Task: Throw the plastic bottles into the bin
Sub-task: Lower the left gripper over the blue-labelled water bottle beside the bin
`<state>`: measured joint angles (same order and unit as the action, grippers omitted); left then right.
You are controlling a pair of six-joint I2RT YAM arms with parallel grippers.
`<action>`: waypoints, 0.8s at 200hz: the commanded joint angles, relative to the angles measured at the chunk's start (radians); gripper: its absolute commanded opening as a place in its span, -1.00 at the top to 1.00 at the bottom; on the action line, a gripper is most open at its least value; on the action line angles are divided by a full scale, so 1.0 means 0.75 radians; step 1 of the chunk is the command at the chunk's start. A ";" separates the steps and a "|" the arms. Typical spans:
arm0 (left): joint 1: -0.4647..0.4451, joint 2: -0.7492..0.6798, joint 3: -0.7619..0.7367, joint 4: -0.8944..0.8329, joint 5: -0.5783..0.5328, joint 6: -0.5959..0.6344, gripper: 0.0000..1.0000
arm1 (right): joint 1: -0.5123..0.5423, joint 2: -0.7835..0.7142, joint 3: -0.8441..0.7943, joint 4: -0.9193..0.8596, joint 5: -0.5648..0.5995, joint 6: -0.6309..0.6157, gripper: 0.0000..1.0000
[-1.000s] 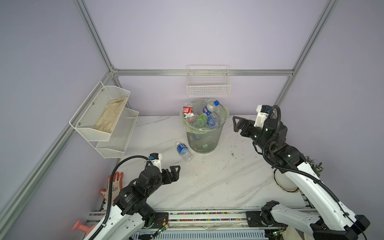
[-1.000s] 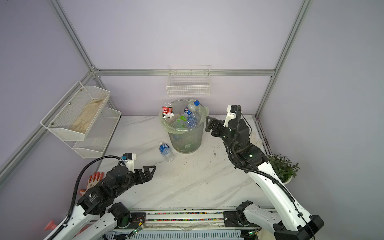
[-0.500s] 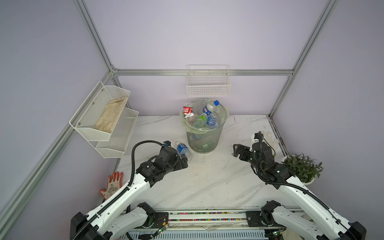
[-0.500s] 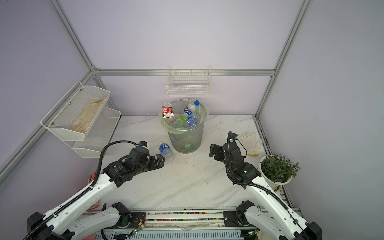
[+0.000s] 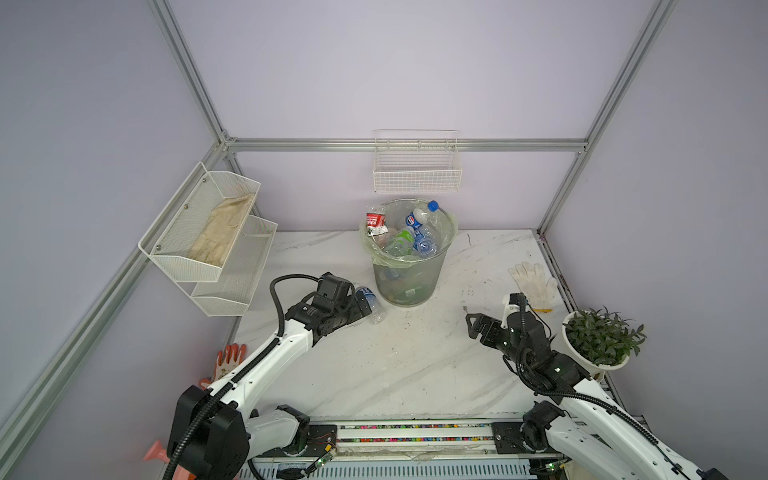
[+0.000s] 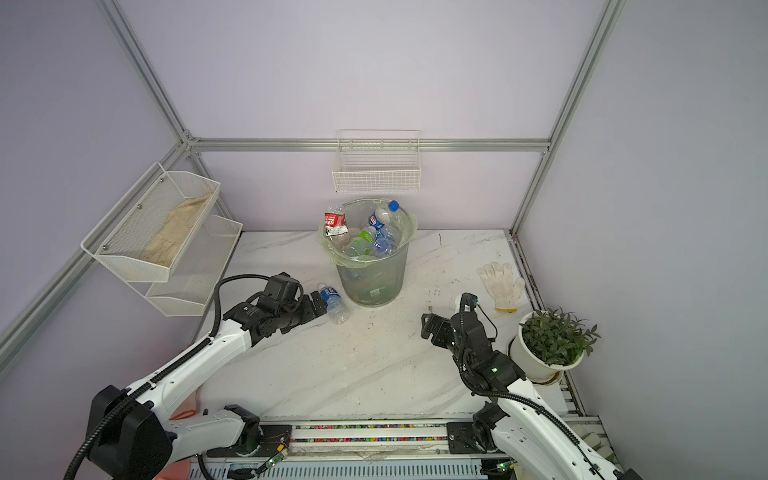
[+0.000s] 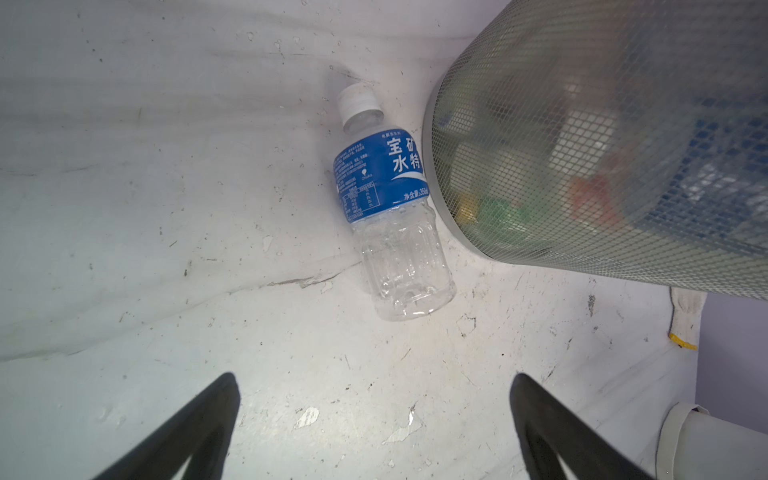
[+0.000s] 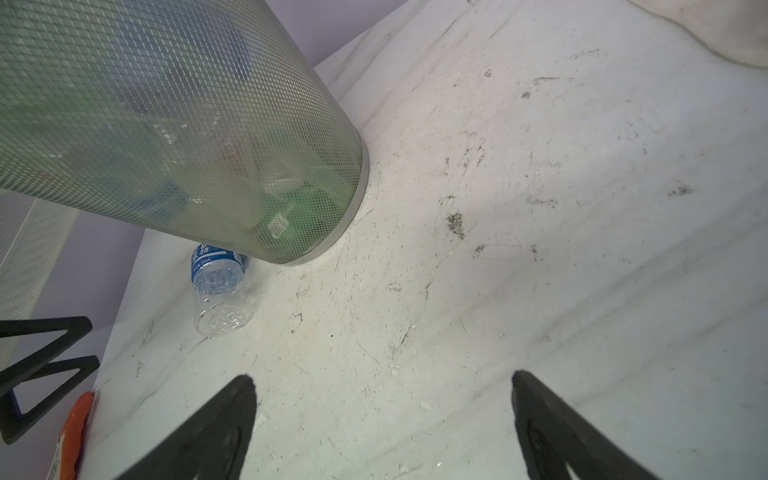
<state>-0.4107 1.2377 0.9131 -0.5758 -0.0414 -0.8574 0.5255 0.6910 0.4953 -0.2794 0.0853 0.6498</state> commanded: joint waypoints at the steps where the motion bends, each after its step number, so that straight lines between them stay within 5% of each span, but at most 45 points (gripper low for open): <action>1: 0.035 0.052 0.144 0.086 0.059 -0.038 -1.00 | -0.002 -0.052 -0.038 0.024 -0.028 0.054 -0.95; 160: 0.076 0.491 0.338 0.124 0.063 -0.070 -0.99 | -0.003 -0.238 -0.113 -0.086 -0.054 0.124 -0.94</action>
<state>-0.3603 1.5806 1.0504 -0.5156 -0.0036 -0.8917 0.5255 0.5159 0.4183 -0.3241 0.0441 0.7280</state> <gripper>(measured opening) 0.998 0.973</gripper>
